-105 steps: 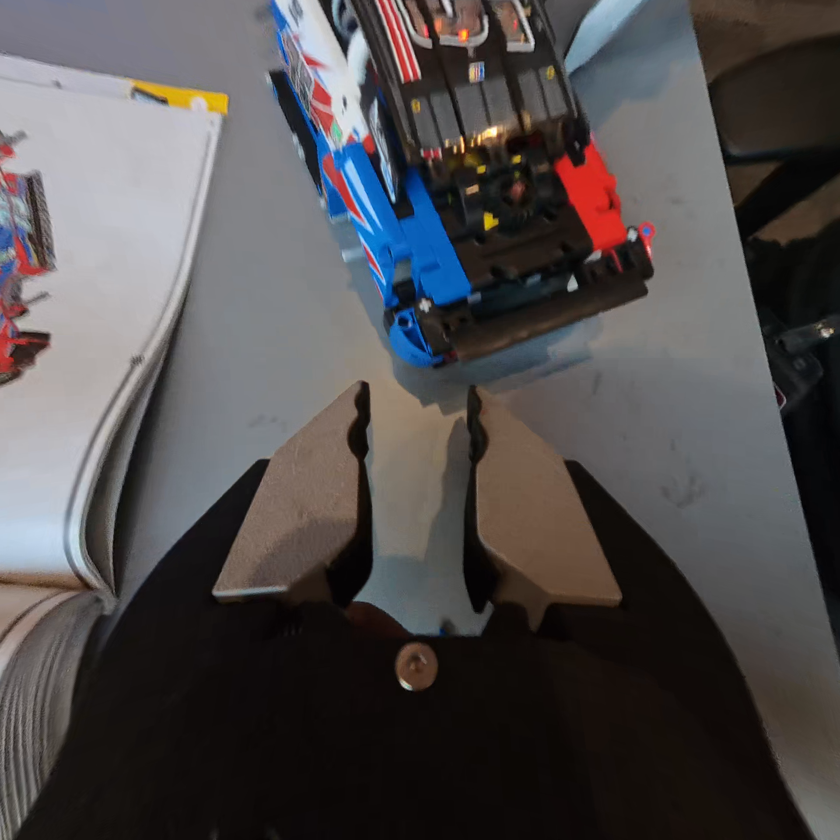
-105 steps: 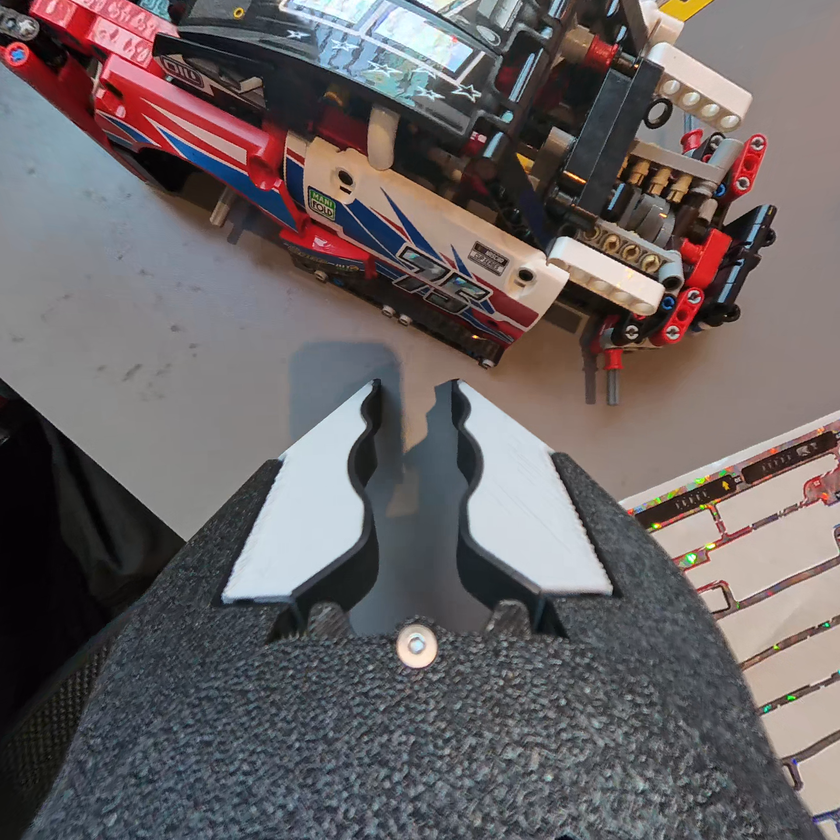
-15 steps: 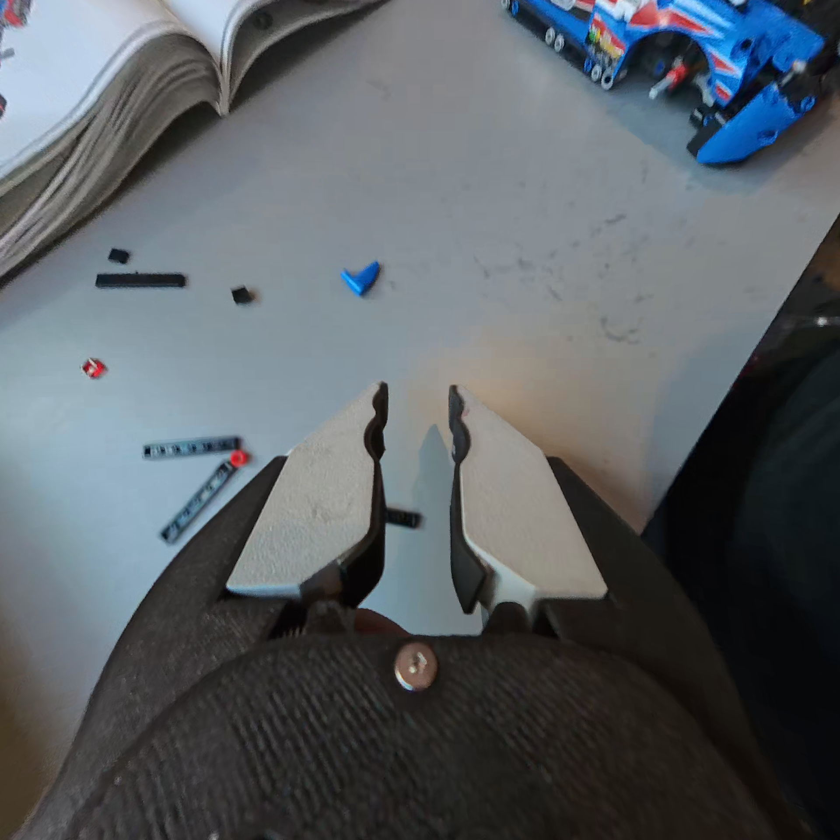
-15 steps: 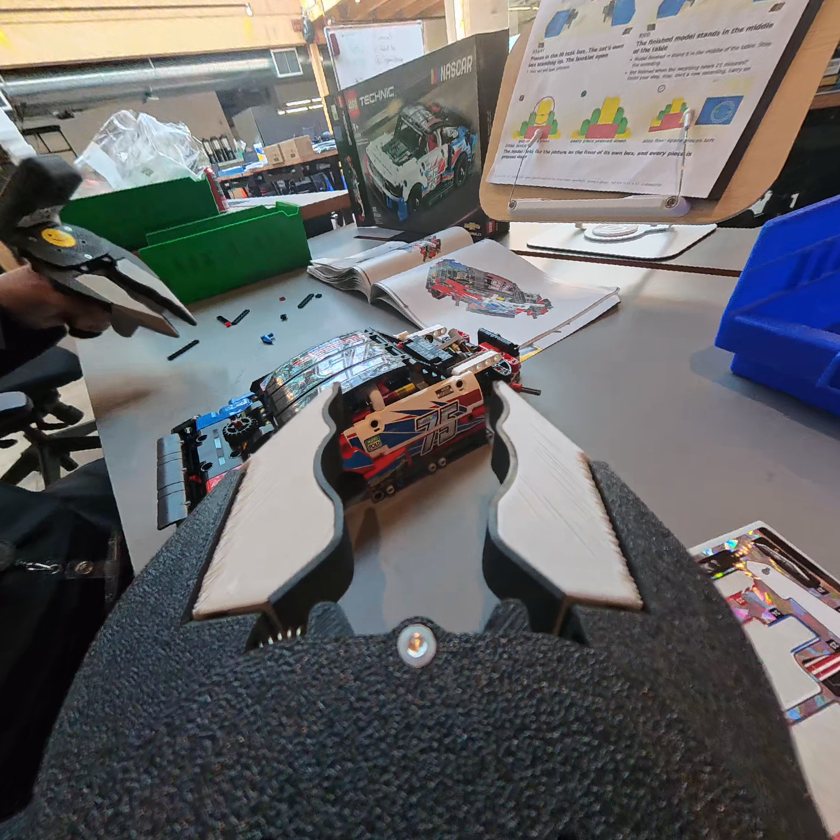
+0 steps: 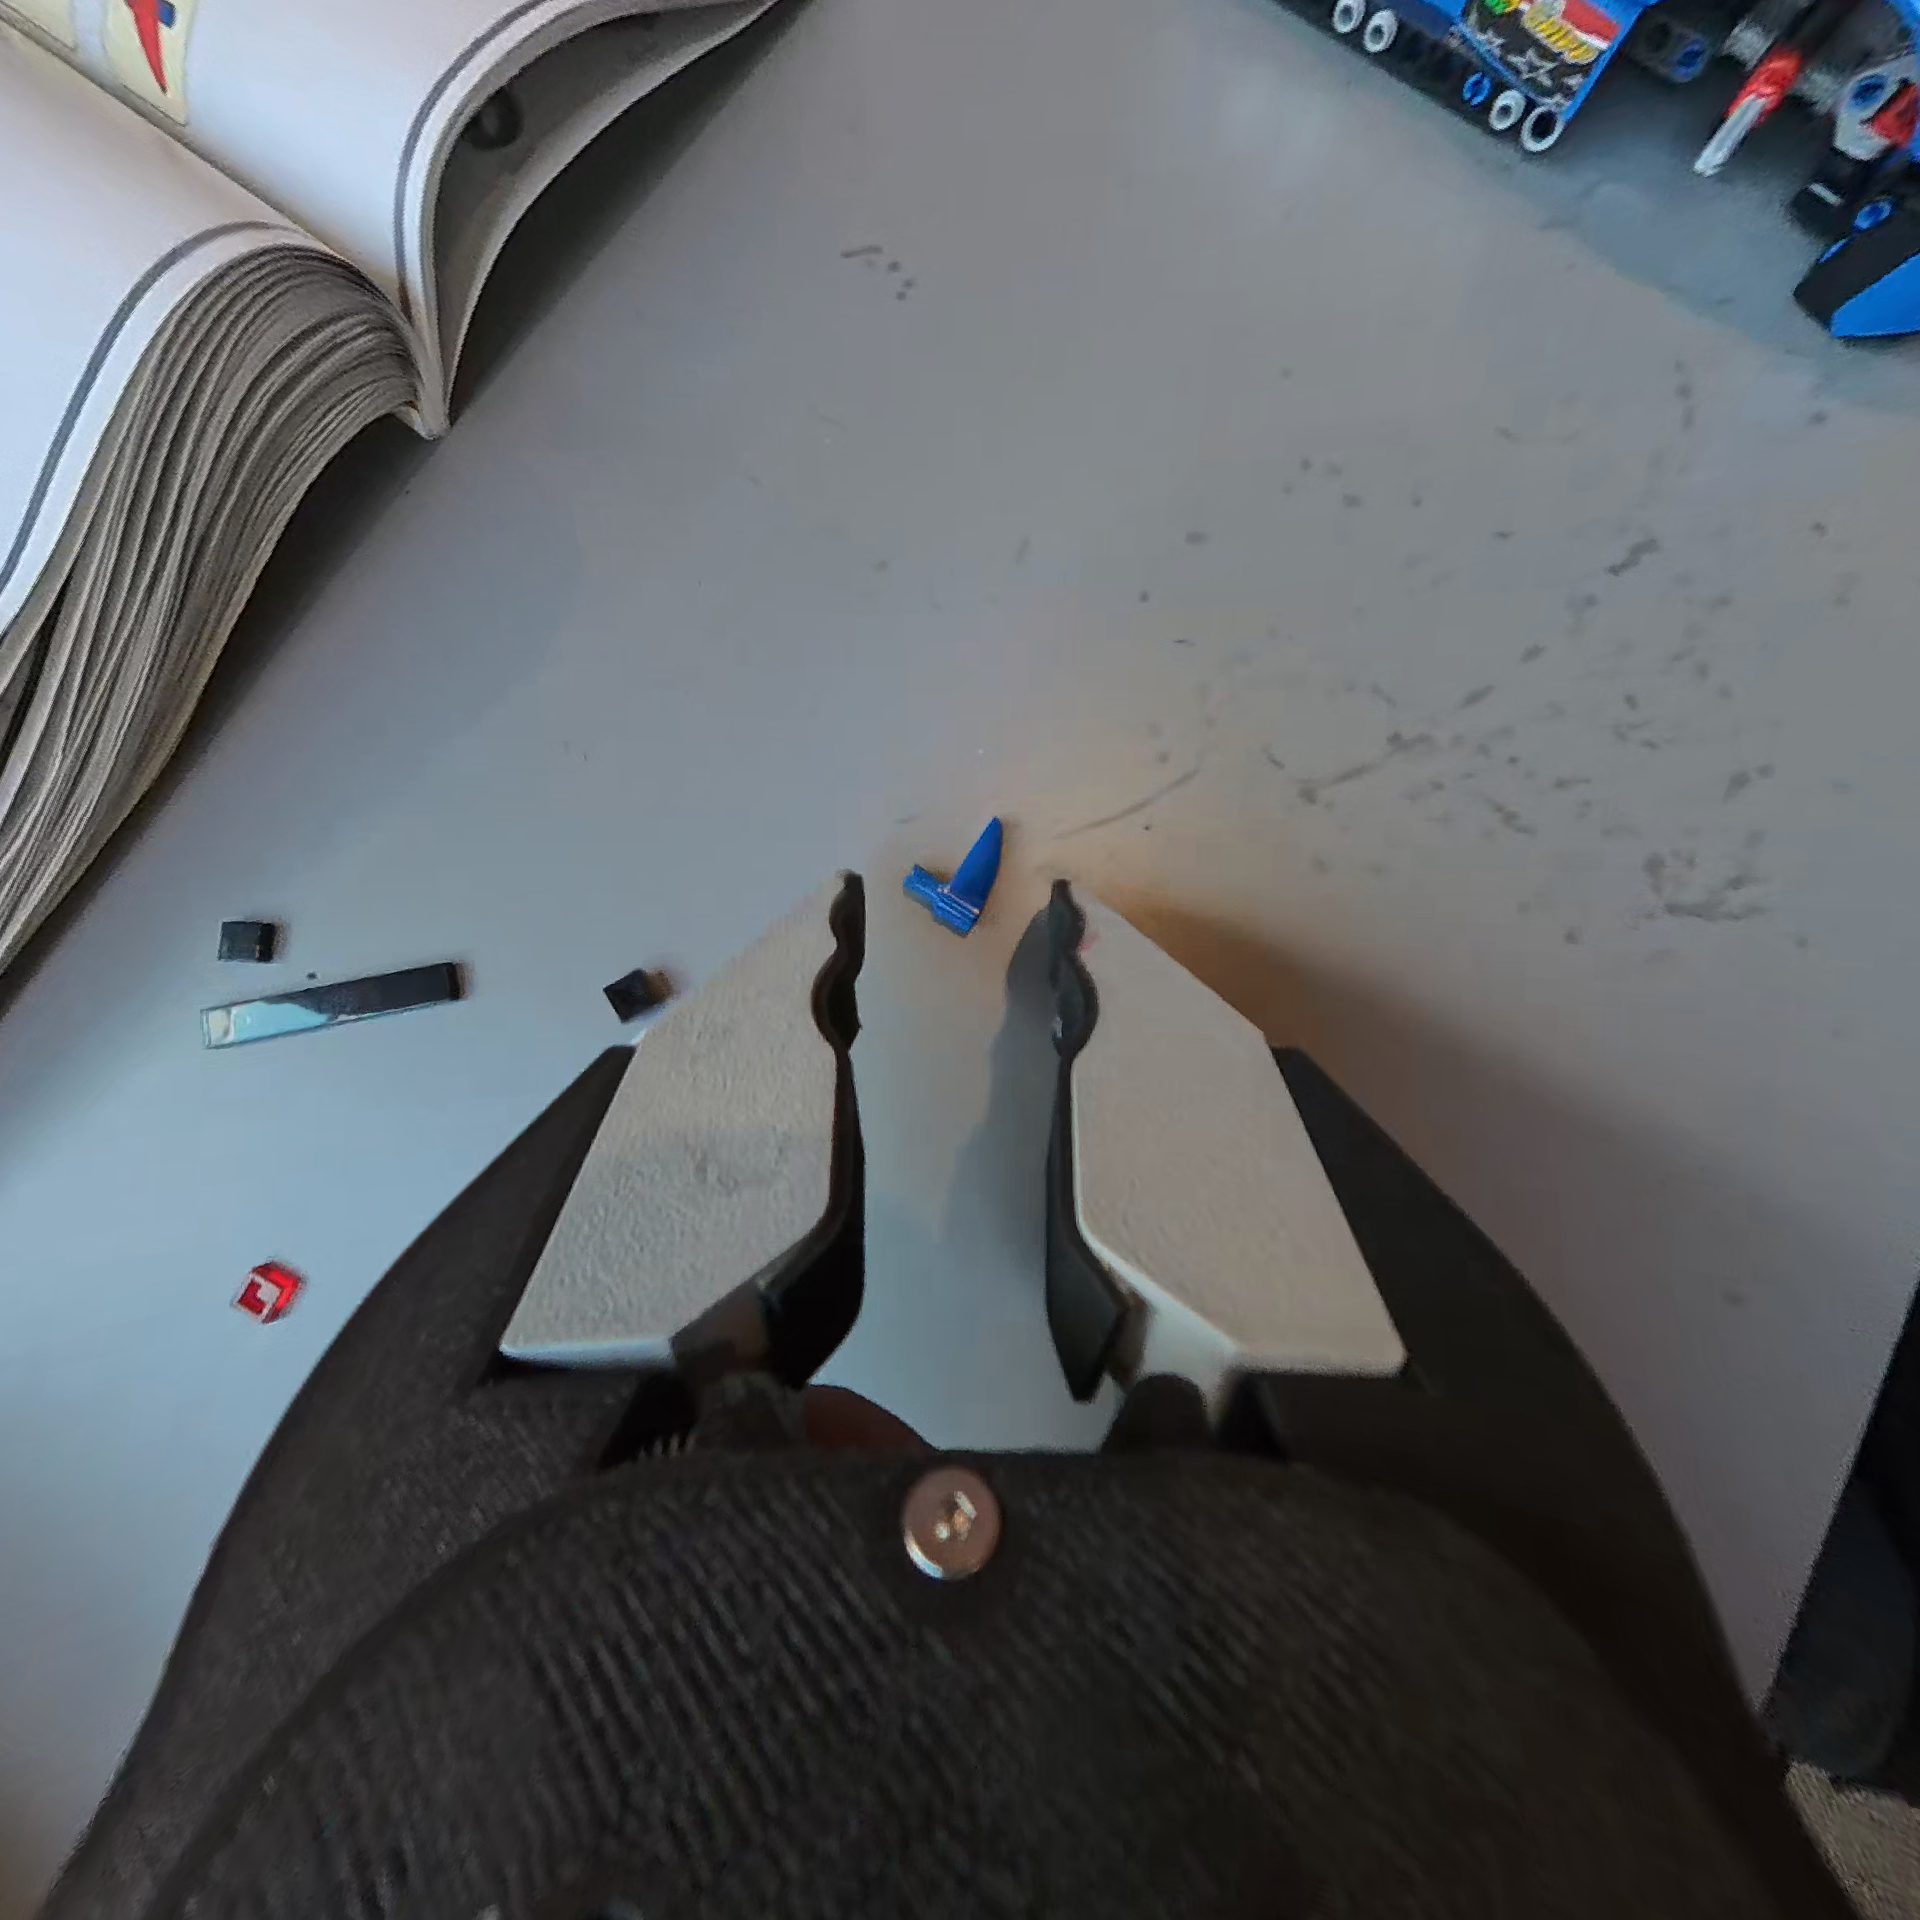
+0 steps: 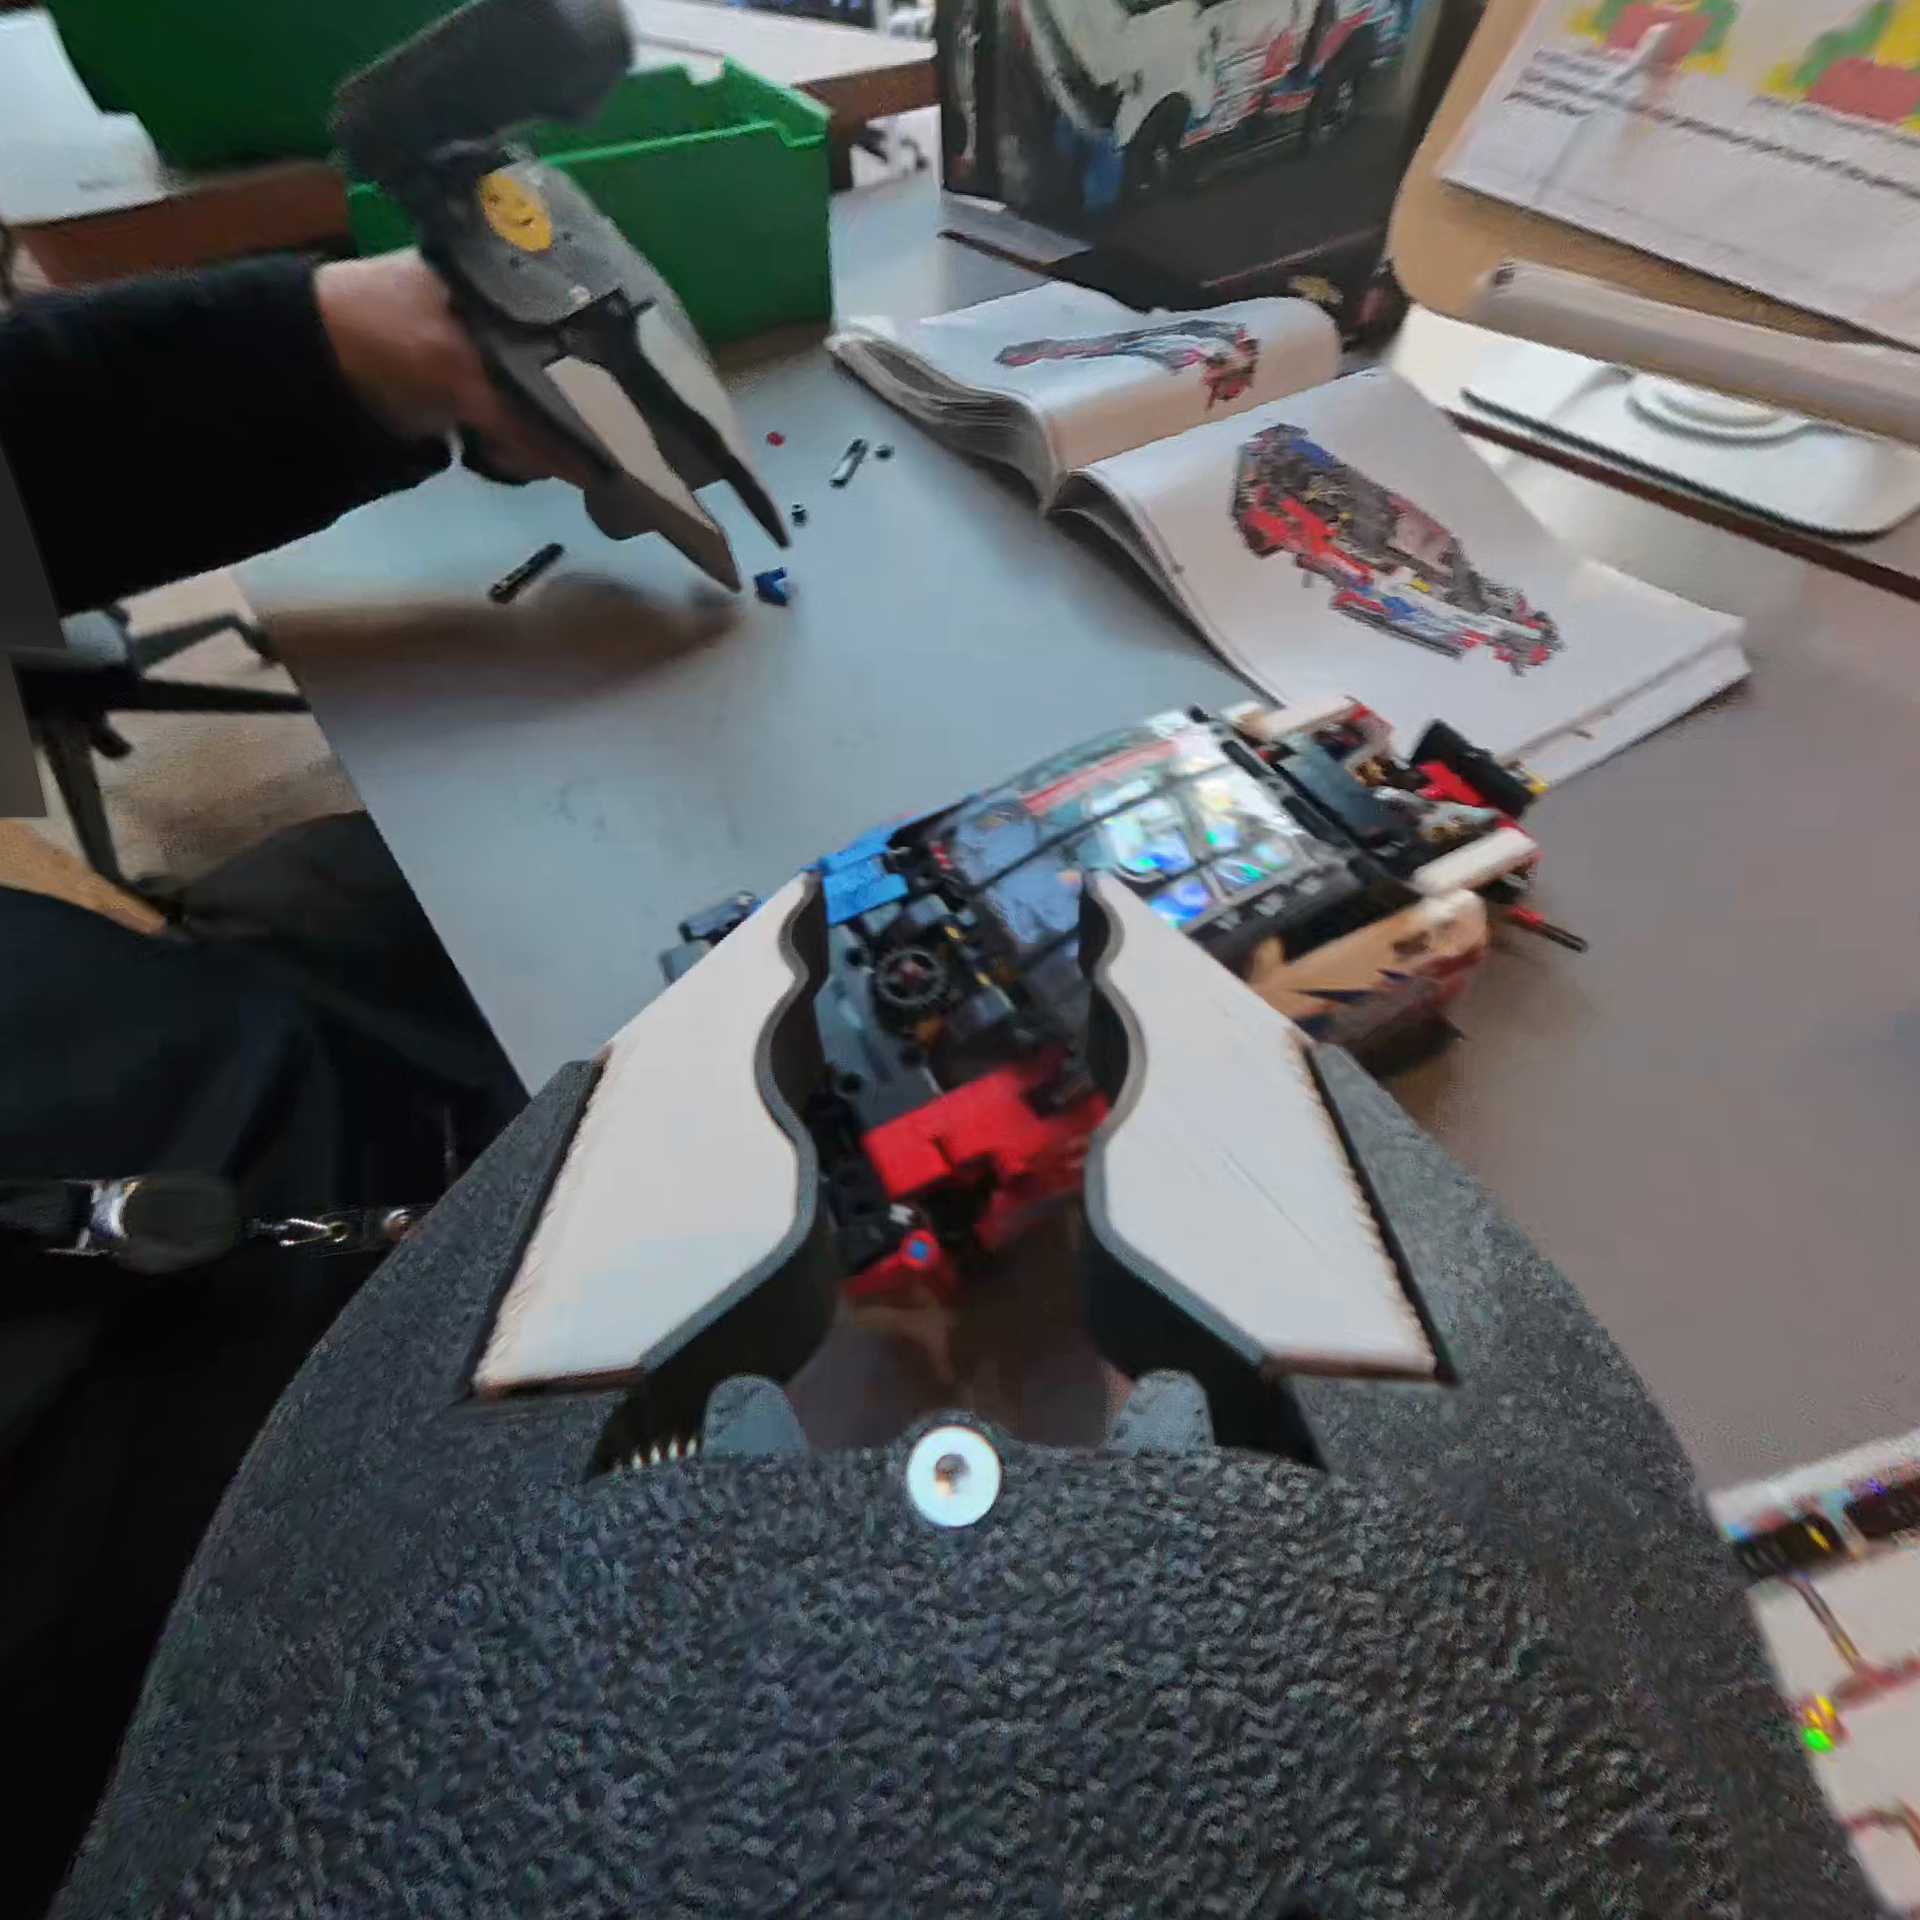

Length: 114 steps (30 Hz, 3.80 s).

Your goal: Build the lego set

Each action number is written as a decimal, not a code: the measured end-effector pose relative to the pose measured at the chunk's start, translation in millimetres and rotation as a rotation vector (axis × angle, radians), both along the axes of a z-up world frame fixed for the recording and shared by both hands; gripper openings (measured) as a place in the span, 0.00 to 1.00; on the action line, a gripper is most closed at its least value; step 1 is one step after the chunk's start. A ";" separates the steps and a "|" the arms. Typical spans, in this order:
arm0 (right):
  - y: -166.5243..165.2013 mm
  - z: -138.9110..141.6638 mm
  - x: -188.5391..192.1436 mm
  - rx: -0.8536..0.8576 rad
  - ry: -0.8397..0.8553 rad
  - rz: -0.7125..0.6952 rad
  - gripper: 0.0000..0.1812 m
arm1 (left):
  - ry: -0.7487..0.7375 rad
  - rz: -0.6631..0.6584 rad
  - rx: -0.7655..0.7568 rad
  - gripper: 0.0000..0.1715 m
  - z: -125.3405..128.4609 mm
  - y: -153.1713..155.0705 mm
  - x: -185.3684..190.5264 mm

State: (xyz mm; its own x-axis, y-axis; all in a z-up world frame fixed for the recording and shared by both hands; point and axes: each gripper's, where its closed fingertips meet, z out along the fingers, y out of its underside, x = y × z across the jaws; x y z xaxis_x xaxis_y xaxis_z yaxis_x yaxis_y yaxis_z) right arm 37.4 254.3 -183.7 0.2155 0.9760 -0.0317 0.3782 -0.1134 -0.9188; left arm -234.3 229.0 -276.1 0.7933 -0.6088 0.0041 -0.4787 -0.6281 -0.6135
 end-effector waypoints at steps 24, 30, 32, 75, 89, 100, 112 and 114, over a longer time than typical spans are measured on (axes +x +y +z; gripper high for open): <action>-34.7 -83.8 10.3 0.234 -0.861 0.118 0.04 | 0.146 -0.147 0.074 0.19 5.0 -29.6 11.7; -24.0 -82.3 40.7 0.154 -0.817 0.046 0.05 | 0.178 -0.291 0.092 0.20 -4.7 -24.4 15.8; -28.0 -73.2 41.9 0.165 -0.762 0.045 0.07 | 0.177 -0.282 0.080 0.18 -5.1 -22.9 12.2; -70.0 22.1 -43.8 0.184 -0.024 0.293 0.16 | 0.023 -0.357 -0.056 0.08 -8.4 -19.6 10.8; -88.0 -21.6 -95.7 0.625 -0.292 0.308 0.13 | -0.582 -0.393 -0.430 0.07 43.1 -58.3 141.4; -113.9 -36.0 -78.4 0.737 -0.346 0.306 0.06 | -0.702 -0.619 -0.600 0.08 59.7 -94.7 208.9; -102.1 -27.8 -36.3 0.581 -0.279 0.081 0.03 | -0.771 -0.637 -0.608 0.14 70.9 -78.9 236.9; -94.2 -23.6 -15.6 0.521 -0.243 0.006 0.03 | -0.754 -0.630 -0.535 0.18 77.5 -60.7 236.4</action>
